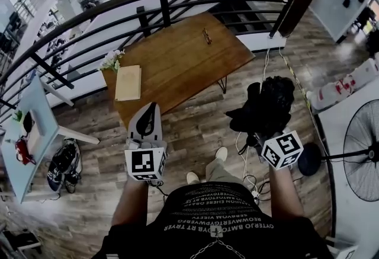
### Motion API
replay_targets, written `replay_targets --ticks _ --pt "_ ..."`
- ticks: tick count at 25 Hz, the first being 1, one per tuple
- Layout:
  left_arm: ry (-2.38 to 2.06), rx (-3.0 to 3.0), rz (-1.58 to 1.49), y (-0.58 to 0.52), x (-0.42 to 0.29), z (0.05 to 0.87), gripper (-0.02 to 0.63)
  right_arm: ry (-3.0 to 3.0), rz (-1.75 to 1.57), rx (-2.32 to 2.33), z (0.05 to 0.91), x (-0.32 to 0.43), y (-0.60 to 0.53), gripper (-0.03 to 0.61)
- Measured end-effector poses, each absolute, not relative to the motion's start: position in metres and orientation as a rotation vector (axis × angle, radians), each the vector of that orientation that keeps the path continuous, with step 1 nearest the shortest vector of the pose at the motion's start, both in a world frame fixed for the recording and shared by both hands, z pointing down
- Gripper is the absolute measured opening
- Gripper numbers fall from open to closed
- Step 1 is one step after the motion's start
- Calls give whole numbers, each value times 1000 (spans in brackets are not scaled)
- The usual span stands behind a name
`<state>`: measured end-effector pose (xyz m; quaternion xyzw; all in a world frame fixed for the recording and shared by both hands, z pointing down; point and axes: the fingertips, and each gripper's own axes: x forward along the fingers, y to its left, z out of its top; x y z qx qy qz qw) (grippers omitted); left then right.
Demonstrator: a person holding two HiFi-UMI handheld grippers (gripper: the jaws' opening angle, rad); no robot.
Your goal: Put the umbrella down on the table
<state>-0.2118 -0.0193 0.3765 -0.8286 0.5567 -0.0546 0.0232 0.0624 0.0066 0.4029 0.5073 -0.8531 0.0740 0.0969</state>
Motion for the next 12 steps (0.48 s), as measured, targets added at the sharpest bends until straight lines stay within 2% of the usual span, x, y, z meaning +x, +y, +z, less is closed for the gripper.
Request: replay_targets --ticks 12 --pt "1769 -2541 -191 -69 -202 385 29 -2570 247 1426 411 64 -52 241"
